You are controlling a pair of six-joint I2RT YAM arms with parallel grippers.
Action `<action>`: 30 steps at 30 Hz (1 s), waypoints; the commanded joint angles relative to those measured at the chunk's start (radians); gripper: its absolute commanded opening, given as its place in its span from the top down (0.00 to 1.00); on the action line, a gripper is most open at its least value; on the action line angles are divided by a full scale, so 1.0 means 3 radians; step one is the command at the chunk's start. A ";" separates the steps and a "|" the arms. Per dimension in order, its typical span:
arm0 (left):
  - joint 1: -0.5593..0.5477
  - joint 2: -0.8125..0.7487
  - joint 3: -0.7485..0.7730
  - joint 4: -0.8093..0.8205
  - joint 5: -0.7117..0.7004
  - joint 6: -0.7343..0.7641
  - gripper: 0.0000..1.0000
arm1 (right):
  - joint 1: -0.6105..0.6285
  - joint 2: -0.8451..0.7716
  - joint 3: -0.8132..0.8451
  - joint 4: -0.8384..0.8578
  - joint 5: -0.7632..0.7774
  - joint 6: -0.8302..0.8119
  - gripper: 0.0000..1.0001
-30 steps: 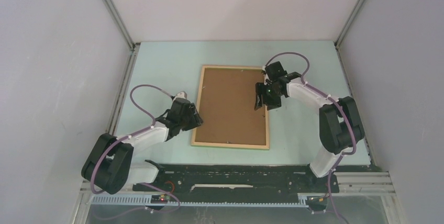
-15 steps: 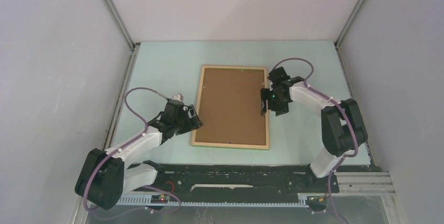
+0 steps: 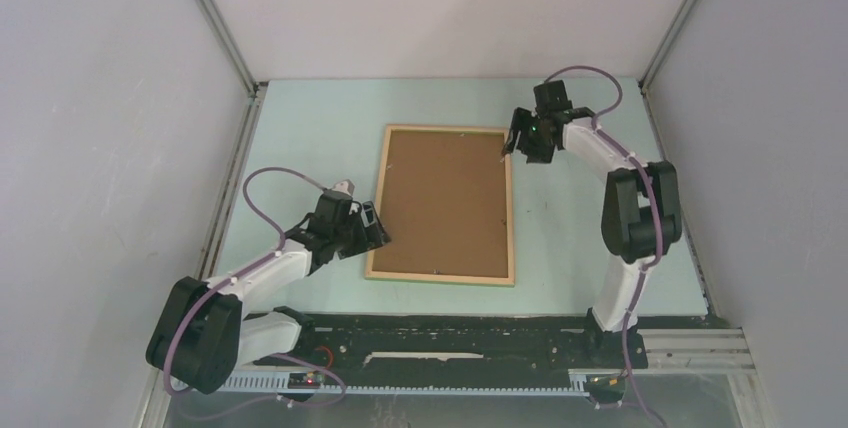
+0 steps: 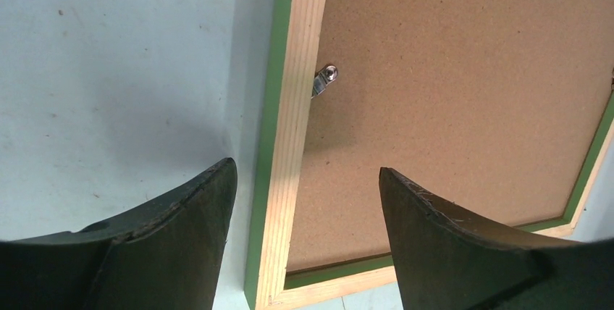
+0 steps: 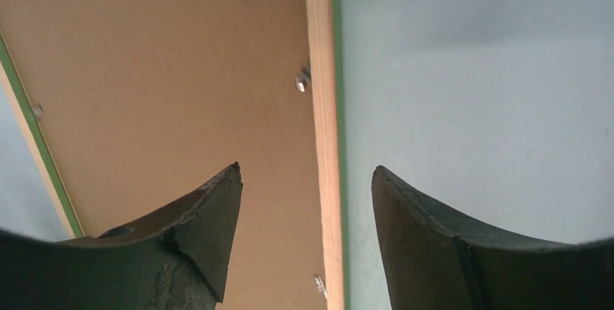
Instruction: Put the photo into the frame
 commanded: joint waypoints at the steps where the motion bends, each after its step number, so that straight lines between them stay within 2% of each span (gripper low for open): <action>1: 0.0020 -0.0009 -0.0071 0.0008 0.0110 0.0072 0.21 | 0.0057 0.0399 0.0591 -0.0146 0.0368 0.0245 0.29; 5: 0.0020 -0.0082 -0.0069 -0.0033 0.0081 0.0083 0.21 | 0.0092 0.0784 0.1127 -0.0440 0.0675 0.0351 0.34; 10: 0.0020 -0.0076 -0.0059 -0.0050 0.0049 0.0099 0.21 | 0.0184 0.1073 0.1499 -0.0736 0.0961 0.0348 0.34; 15: 0.0018 -0.0063 -0.0049 -0.0056 0.0049 0.0103 0.21 | 0.0203 0.1178 0.1539 -0.0759 0.0996 0.0372 0.34; 18: 0.0017 -0.0060 -0.0049 -0.0056 0.0044 0.0107 0.21 | 0.0220 0.1278 0.1619 -0.0808 0.0914 0.0357 0.40; 25: 0.0017 -0.0018 -0.0051 -0.0028 0.0043 0.0103 0.21 | 0.0285 0.1408 0.1594 -0.0862 0.0906 0.0350 0.42; 30: 0.0020 0.0016 -0.0054 -0.0009 0.0055 0.0102 0.21 | 0.0282 0.1403 0.1561 -0.0832 0.0883 0.0344 0.55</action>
